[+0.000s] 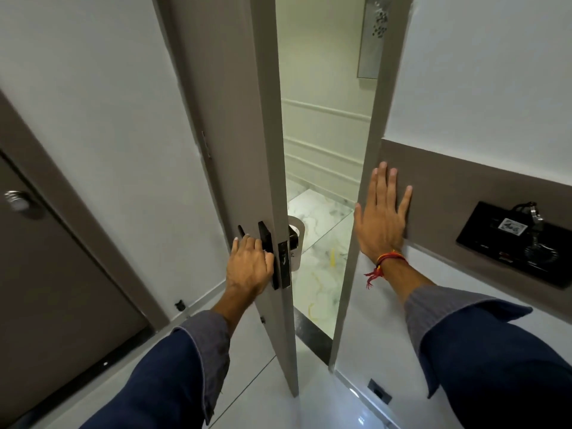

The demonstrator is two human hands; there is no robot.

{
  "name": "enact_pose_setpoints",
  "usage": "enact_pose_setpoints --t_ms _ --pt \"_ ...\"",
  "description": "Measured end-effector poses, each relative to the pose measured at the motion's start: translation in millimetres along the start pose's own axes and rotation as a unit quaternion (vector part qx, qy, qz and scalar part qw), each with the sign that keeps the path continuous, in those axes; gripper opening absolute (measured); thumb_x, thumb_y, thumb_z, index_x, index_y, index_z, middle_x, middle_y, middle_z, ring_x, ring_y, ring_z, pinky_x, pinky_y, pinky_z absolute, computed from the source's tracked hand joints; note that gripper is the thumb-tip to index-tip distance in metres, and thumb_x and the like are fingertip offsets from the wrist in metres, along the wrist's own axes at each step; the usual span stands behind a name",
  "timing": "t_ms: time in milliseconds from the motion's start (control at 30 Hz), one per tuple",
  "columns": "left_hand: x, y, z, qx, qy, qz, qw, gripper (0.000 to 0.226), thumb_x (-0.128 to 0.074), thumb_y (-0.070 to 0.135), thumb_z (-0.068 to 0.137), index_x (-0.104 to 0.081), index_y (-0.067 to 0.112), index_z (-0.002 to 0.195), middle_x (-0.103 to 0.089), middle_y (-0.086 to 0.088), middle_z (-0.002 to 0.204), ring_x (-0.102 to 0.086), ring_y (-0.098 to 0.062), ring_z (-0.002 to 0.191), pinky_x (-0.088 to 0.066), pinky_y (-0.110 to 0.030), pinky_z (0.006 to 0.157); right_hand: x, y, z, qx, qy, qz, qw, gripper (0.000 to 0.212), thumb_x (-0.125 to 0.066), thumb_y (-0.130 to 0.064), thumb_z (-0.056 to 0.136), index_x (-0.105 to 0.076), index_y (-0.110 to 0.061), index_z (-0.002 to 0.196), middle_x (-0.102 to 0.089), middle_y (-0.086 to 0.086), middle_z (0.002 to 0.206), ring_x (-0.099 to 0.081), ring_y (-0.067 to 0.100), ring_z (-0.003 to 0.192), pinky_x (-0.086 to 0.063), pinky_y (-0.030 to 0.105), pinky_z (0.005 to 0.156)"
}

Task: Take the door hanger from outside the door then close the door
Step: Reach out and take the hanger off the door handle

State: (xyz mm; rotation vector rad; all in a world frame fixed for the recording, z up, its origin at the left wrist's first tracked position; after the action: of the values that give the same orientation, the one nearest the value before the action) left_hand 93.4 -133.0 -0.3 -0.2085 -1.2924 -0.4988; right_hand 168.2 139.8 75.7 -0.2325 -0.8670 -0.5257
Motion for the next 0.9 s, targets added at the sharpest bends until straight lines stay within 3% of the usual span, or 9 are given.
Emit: enact_pose_setpoints --t_ms 167,267,333,400,500,600,700,800,900 --pt "9 -23 -14 -0.007 0.017 -0.023 1.000 0.043 -0.032 0.027 0.097 -0.061 0.006 0.120 -0.062 -0.012 0.117 -0.053 -0.025 0.114 -0.031 -0.043 0.119 0 -4 2 -0.011 -0.012 0.040 0.999 0.083 -0.051 -0.038 0.104 -0.010 -0.004 0.168 -0.005 0.013 0.177 -0.009 0.033 0.165 -0.003 0.062 0.128" --pt "9 -35 -19 -0.007 0.006 -0.029 1.000 0.043 -0.034 0.026 0.098 -0.056 0.007 0.131 -0.058 -0.012 0.130 -0.050 -0.025 0.126 -0.026 -0.044 0.122 -2 -22 3 -0.013 -0.032 0.075 0.997 0.080 -0.048 -0.041 0.103 -0.015 -0.006 0.168 -0.003 0.015 0.177 -0.007 0.034 0.165 0.001 0.066 0.126" --pt "9 -42 -21 -0.003 -0.002 -0.029 1.000 0.047 -0.032 0.027 0.098 -0.052 0.008 0.136 -0.054 -0.013 0.138 -0.046 -0.024 0.132 -0.024 -0.043 0.123 -15 -55 -2 0.043 -0.085 0.123 0.988 0.073 -0.041 -0.047 0.106 -0.023 -0.011 0.167 -0.004 0.013 0.177 -0.006 0.032 0.166 0.003 0.066 0.126" --pt "10 -49 -25 -0.001 -0.004 -0.032 0.999 0.051 -0.028 0.030 0.097 -0.050 0.010 0.139 -0.051 -0.012 0.142 -0.044 -0.023 0.134 -0.023 -0.044 0.123 -34 -104 -17 0.127 -0.181 0.219 0.950 0.066 -0.038 -0.052 0.108 -0.034 -0.014 0.162 -0.014 0.007 0.177 -0.012 0.026 0.165 0.002 0.062 0.128" --pt "14 -56 -27 -0.002 0.000 -0.041 0.999 0.054 -0.025 0.033 0.096 -0.048 0.013 0.140 -0.051 -0.009 0.143 -0.045 -0.022 0.133 -0.024 -0.044 0.123 -53 -165 -43 0.192 -0.284 0.288 0.894 0.050 -0.044 -0.049 0.108 -0.056 -0.013 0.142 -0.047 0.007 0.162 -0.041 0.026 0.153 -0.023 0.056 0.129" --pt "12 -64 -29 -0.004 0.004 -0.047 0.999 0.053 -0.026 0.033 0.097 -0.046 0.014 0.142 -0.051 -0.009 0.143 -0.045 -0.021 0.134 -0.024 -0.042 0.124 -59 -192 -42 0.183 -0.281 0.279 0.900 0.024 -0.050 -0.021 0.106 -0.060 -0.006 0.122 -0.065 0.014 0.128 -0.064 0.038 0.119 -0.052 0.047 0.096" --pt "7 -70 -30 0.001 -0.008 -0.040 0.999 0.054 -0.027 0.034 0.098 -0.044 0.014 0.144 -0.047 -0.010 0.149 -0.041 -0.023 0.140 -0.024 -0.043 0.124 -64 -201 -28 0.168 -0.274 0.290 0.902 0.016 -0.047 -0.012 0.105 -0.059 -0.004 0.113 -0.068 0.017 0.112 -0.068 0.041 0.101 -0.054 0.043 0.077" --pt "4 -75 -30 0.009 -0.022 -0.023 0.999 0.054 -0.027 0.036 0.099 -0.041 0.014 0.147 -0.043 -0.009 0.153 -0.037 -0.023 0.143 -0.023 -0.044 0.124 -69 -207 -7 0.127 -0.292 0.309 0.896 0.023 -0.043 -0.021 0.109 -0.059 -0.005 0.108 -0.069 0.017 0.111 -0.068 0.041 0.100 -0.055 0.044 0.080" --pt "17 -67 -34 -0.043 0.006 0.031 0.999 0.049 -0.040 0.036 0.099 -0.046 0.013 0.141 -0.050 -0.009 0.142 -0.047 -0.025 0.133 -0.029 -0.049 0.120 -71 -203 7 0.098 -0.321 0.318 0.886 0.026 -0.041 -0.023 0.109 -0.060 -0.005 0.107 -0.070 0.019 0.114 -0.069 0.042 0.103 -0.055 0.045 0.086"
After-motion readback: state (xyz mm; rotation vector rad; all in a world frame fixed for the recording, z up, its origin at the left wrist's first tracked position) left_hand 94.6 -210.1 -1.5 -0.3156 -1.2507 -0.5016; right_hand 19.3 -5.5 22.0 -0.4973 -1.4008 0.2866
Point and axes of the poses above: each hand's wrist, its own z-axis towards the middle knuckle, its own x-axis out of the back of the hand, y = z × x, the point moved 8 cm from there along z, towards the middle knuckle
